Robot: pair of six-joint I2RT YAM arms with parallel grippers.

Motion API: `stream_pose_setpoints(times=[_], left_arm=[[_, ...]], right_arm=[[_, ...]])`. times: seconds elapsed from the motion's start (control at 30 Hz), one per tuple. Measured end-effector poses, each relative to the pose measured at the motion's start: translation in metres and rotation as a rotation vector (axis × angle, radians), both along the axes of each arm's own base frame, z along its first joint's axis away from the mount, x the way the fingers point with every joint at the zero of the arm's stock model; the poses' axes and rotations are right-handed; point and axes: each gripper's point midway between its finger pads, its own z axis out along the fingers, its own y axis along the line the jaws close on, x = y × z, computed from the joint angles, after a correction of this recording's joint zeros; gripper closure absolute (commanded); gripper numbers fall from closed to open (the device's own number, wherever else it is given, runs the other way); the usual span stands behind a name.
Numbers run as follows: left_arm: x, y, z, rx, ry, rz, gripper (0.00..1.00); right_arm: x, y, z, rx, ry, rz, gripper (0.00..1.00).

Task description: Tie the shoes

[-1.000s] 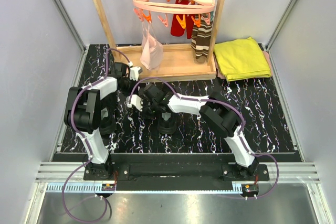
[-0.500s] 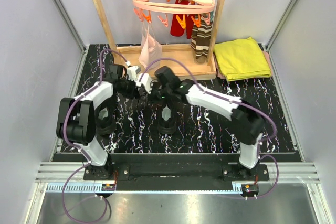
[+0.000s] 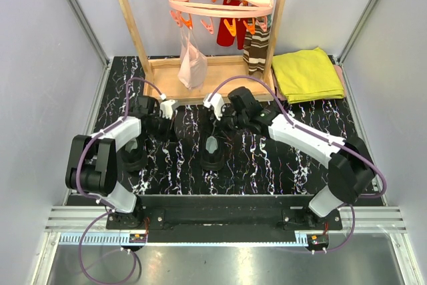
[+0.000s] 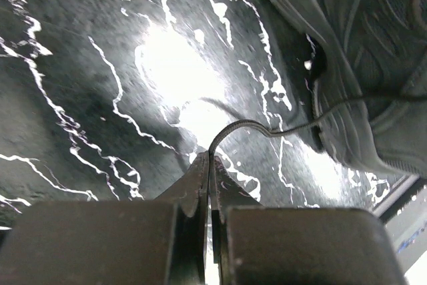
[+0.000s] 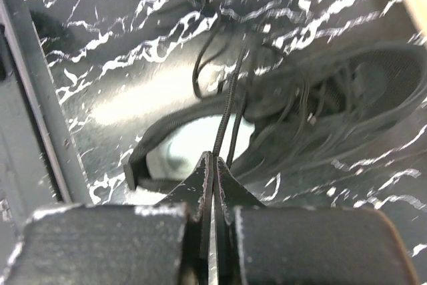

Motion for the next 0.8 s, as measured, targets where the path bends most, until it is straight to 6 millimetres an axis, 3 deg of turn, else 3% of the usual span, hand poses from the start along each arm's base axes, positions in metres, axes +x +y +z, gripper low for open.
stream_pose_setpoints(times=[0.13,0.3,0.33,0.57,0.8], left_arm=[[-0.007,-0.001,0.006,-0.003,-0.032,-0.047,0.91],[-0.010,-0.005,0.023,-0.029,-0.111,-0.106,0.62],[-0.009,-0.006,0.027,-0.036,-0.126,-0.112,0.60],[0.005,-0.014,0.053,-0.072,-0.241,-0.141,0.59],[0.061,-0.040,0.101,-0.114,-0.395,-0.187,0.59]], right_arm=[[-0.005,-0.014,-0.007,-0.013,0.051,-0.042,1.00],[-0.002,-0.028,0.002,0.000,0.065,-0.091,1.00],[-0.001,-0.029,0.005,0.005,0.064,-0.096,1.00],[0.003,-0.038,0.008,0.013,0.098,-0.129,1.00],[0.002,-0.043,0.009,0.007,0.137,-0.149,1.00]])
